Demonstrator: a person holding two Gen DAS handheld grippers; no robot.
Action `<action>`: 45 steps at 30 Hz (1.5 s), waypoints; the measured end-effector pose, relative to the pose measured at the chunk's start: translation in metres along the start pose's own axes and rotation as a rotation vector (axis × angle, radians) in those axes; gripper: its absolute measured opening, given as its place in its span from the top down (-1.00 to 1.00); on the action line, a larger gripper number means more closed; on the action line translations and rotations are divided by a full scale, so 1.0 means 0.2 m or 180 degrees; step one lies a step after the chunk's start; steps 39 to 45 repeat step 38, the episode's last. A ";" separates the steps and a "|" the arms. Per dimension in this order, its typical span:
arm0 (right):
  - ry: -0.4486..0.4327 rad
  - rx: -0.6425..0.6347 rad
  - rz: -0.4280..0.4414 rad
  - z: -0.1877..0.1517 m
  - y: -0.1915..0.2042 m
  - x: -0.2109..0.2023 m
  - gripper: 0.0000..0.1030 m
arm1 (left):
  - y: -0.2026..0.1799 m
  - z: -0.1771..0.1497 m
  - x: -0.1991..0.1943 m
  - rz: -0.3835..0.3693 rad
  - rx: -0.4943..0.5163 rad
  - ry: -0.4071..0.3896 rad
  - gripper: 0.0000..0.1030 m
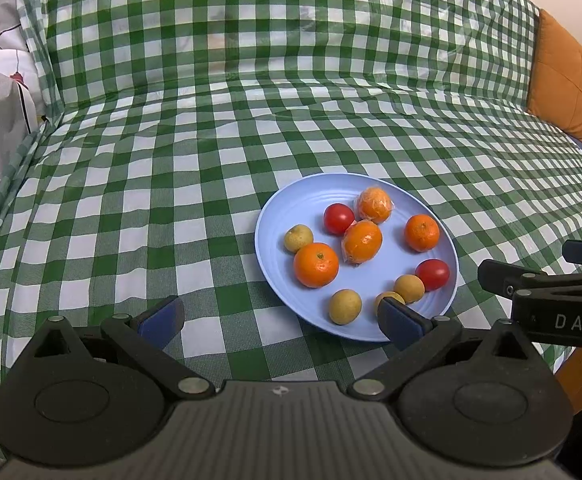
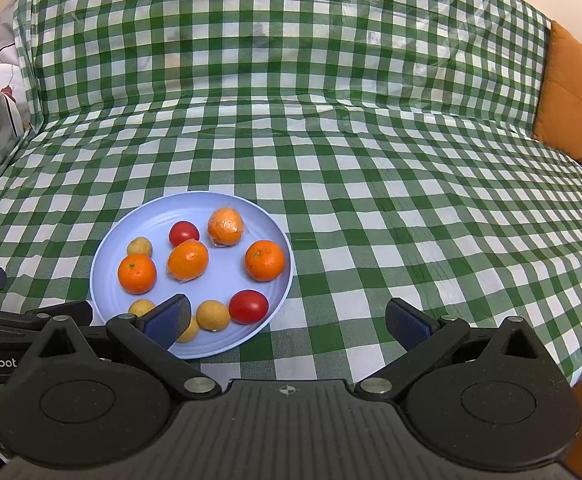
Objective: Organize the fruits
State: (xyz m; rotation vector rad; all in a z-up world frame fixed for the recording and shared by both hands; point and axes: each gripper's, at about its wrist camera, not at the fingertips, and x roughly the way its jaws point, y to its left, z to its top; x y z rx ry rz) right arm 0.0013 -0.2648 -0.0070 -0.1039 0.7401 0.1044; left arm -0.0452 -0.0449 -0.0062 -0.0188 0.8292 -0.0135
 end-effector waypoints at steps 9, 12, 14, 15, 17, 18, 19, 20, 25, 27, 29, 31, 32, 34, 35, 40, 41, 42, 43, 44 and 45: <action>0.0000 0.0006 0.0005 0.00 0.00 0.00 -0.99 | 0.00 0.00 0.00 0.0001 -0.0004 0.0000 -0.99; 0.0002 0.0026 -0.0002 0.00 0.00 0.00 -0.99 | 0.00 0.00 0.00 -0.0005 -0.0014 0.0013 -0.99; 0.0005 0.0037 -0.0011 0.00 0.00 -0.01 -0.99 | 0.00 0.01 0.00 -0.0010 -0.0025 0.0022 -0.99; 0.0006 0.0042 -0.0011 0.00 0.00 0.00 -0.99 | -0.01 0.01 0.00 -0.0010 -0.0025 0.0022 -0.99; 0.0017 0.0058 -0.0014 0.00 0.00 0.00 -0.99 | -0.01 0.01 0.00 -0.0010 -0.0028 0.0024 -0.99; 0.0025 0.0066 -0.0019 0.00 0.00 0.00 -0.99 | -0.01 0.01 0.01 -0.0011 -0.0031 0.0029 -0.99; 0.0031 0.0071 -0.0023 0.00 0.00 0.01 -0.99 | -0.01 0.02 0.01 -0.0011 -0.0033 0.0033 -0.99; 0.0038 0.0078 -0.0029 0.01 0.00 0.01 -0.99 | -0.01 0.02 0.01 -0.0012 -0.0033 0.0035 -0.99; 0.0078 0.0112 -0.0036 0.01 -0.01 0.03 -0.99 | -0.01 0.03 0.02 -0.0018 -0.0030 0.0050 -0.99; 0.0099 0.0128 -0.0030 0.01 -0.02 0.04 -0.99 | -0.02 0.03 0.03 -0.0022 -0.0031 0.0065 -0.99; 0.0123 0.0146 -0.0022 0.02 -0.02 0.05 -0.99 | -0.02 0.04 0.04 -0.0033 -0.0043 0.0085 -0.99; 0.0135 0.0171 -0.0012 0.02 -0.03 0.05 -0.99 | -0.02 0.04 0.05 -0.0044 -0.0049 0.0093 -0.99; 0.0144 0.0189 -0.0005 0.03 -0.04 0.06 -0.99 | -0.02 0.05 0.05 -0.0046 -0.0052 0.0097 -0.99; 0.0165 0.0219 0.0011 0.03 -0.04 0.07 -0.99 | -0.02 0.05 0.05 -0.0052 -0.0057 0.0095 -0.99; 0.0176 0.0240 0.0025 0.03 -0.05 0.07 -0.99 | -0.02 0.05 0.05 -0.0052 -0.0047 0.0091 -0.99; 0.0214 0.0260 0.0055 0.04 -0.05 0.09 -0.99 | -0.03 0.05 0.05 -0.0066 -0.0020 0.0072 -0.99; 0.0214 0.0260 0.0055 0.04 -0.05 0.09 -0.99 | -0.03 0.05 0.05 -0.0066 -0.0020 0.0072 -0.99; 0.0214 0.0260 0.0055 0.04 -0.05 0.09 -0.99 | -0.03 0.05 0.05 -0.0066 -0.0020 0.0072 -0.99; 0.0214 0.0260 0.0055 0.04 -0.05 0.09 -0.99 | -0.03 0.05 0.05 -0.0066 -0.0020 0.0072 -0.99; 0.0214 0.0260 0.0055 0.04 -0.05 0.09 -0.99 | -0.03 0.05 0.05 -0.0066 -0.0020 0.0072 -0.99; 0.0214 0.0260 0.0055 0.04 -0.05 0.09 -0.99 | -0.03 0.05 0.05 -0.0066 -0.0020 0.0072 -0.99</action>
